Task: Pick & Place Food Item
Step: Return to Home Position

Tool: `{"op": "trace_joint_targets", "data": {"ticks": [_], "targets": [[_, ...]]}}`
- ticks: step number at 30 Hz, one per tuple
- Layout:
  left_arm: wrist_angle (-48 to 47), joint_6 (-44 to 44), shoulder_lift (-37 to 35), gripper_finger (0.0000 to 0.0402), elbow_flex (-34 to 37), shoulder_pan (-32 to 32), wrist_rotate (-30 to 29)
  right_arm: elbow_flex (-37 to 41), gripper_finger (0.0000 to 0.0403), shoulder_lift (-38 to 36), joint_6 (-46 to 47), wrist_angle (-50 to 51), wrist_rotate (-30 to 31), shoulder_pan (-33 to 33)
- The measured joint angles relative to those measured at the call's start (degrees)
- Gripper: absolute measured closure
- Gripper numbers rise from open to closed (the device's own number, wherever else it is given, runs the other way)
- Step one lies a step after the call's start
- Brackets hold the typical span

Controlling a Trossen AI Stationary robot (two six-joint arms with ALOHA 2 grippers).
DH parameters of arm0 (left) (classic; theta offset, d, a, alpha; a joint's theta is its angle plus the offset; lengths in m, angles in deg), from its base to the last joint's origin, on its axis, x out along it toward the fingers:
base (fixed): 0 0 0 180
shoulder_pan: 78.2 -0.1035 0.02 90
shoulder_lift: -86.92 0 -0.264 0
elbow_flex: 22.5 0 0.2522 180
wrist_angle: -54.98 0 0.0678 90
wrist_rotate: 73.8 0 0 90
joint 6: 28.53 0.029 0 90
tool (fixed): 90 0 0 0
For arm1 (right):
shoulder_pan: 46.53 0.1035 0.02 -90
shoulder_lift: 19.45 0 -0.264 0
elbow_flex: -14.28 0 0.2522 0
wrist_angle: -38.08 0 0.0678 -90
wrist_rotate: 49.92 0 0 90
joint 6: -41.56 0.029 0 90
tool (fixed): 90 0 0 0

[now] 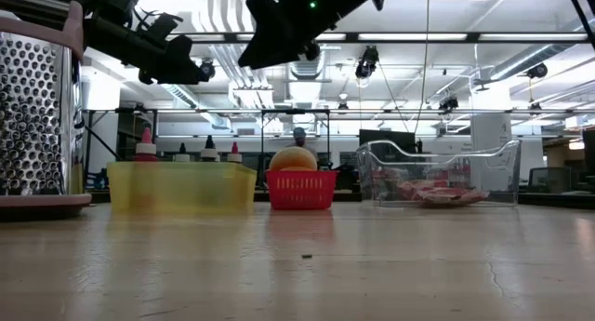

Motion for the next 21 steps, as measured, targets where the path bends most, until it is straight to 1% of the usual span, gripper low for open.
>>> {"op": "trace_joint_targets", "data": {"ticks": [2, 4, 12, 15, 18, 21], "targets": [[0.0, 0.0, 0.0, 0.0179, 0.0, 0.0, 0.0, 0.8, 0.0231, 0.0, 0.6, -1.4, -2.1, -0.1], [0.0, 0.0, 0.0, 0.0179, 0.0, 0.0, 0.0, 2.4, 0.0234, 0.0, 0.5, -5.3, -3.7, -0.1], [0.0, 0.0, 0.0, 0.0179, 0.0, 0.0, 0.0, 13.0, 0.0251, 0.0, -0.3, -28.9, -13.7, -1.2], [0.0, 0.0, 0.0, 0.0179, 0.0, 0.0, 0.0, 15.4, 0.0252, -0.8, 0.7, -31.6, -17.1, -1.8], [0.0, 0.0, 0.0, 0.0179, 0.0, 0.0, 0.0, 17.8, 0.025, -1.2, 2.1, -35.2, -17.6, -1.8], [0.0, 0.0, 0.0, 0.0179, 0.0, 0.0, 0.0, 20.8, 0.0247, -1.3, 1.4, -42.1, -17.6, -1.8]]}}
